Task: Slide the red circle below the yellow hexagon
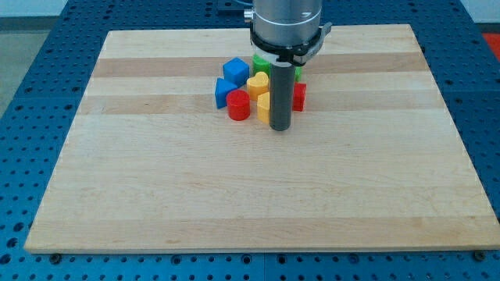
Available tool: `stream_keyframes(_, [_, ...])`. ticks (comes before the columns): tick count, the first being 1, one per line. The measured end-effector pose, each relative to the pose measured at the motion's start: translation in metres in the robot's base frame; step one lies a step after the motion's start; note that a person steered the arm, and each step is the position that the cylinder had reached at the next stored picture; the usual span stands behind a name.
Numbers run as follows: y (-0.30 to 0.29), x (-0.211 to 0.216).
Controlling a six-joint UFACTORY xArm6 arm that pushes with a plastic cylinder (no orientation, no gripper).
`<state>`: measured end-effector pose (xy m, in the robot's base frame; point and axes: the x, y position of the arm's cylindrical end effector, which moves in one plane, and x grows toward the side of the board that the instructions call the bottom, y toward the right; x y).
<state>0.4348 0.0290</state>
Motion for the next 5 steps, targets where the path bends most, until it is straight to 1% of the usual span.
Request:
stream_keyframes(1, [0.003, -0.001])
stream_keyframes(2, [0.006, 0.009])
stream_keyframes(3, [-0.023, 0.028])
stream_keyframes(4, [-0.084, 0.026])
stream_keyframes(5, [-0.145, 0.005])
